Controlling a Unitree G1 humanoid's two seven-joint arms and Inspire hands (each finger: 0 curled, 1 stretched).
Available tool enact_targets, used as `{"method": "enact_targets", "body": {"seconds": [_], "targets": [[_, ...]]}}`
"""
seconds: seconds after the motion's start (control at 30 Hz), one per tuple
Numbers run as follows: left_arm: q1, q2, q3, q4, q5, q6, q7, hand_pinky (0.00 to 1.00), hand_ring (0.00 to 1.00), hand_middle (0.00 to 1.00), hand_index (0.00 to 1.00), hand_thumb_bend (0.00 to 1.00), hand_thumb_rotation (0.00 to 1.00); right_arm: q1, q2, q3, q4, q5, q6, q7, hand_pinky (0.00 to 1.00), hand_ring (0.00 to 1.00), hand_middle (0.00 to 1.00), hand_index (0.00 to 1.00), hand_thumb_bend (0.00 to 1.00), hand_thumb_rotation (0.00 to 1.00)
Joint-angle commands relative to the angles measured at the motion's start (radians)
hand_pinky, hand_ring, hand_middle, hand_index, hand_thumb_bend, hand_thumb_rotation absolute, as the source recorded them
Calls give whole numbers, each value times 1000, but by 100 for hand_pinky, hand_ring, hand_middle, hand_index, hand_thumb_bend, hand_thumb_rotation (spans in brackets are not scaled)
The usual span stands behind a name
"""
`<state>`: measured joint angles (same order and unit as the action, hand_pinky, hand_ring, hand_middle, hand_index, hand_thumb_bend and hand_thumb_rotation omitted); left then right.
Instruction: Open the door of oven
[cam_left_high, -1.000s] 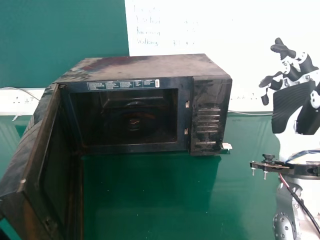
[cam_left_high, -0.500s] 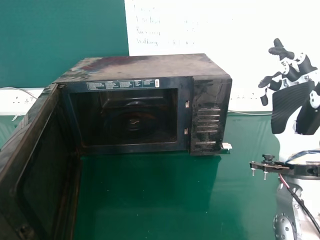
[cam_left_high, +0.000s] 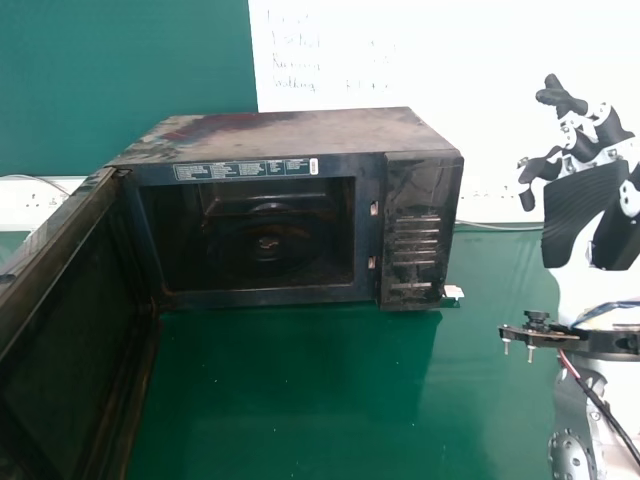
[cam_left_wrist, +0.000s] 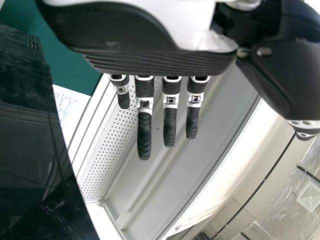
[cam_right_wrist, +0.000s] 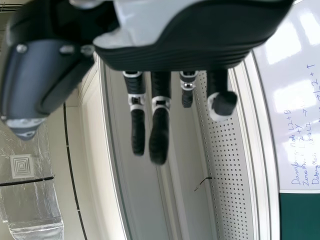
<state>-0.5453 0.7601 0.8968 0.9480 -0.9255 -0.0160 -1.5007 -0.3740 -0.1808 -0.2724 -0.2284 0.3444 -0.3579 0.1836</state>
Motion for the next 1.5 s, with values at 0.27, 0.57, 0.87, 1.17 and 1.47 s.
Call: {"method": "enact_targets", "body": {"seconds": [0.27,0.57,0.87,1.17,1.47], "targets": [[-35,6,6,31,-9,13,-51,0,0,26,68,99,66,10,-5,-1,-17,-5,25,-15,48,58,76,83,100,100],[-41,4,4,14,-10,29,-58,0,0,29,66,98,66,15,-11,-6,-6,-2,6,4,50,59,78,84,100,100],[-31,6,8,11,-3,11,-57,0,0,24,65,99,66,14,-12,-8,-9,2,13,3,50,59,77,83,100,100],[-39,-4,7,16,-7,9,-56,0,0,26,67,99,68,11,-17,-9,-10,2,22,2,49,59,78,83,100,100],[-58,-20,-7,23,-5,23,-66,0,0,28,68,99,67,1,-27,-11,19,4,5,21,49,60,78,84,100,100]]}}
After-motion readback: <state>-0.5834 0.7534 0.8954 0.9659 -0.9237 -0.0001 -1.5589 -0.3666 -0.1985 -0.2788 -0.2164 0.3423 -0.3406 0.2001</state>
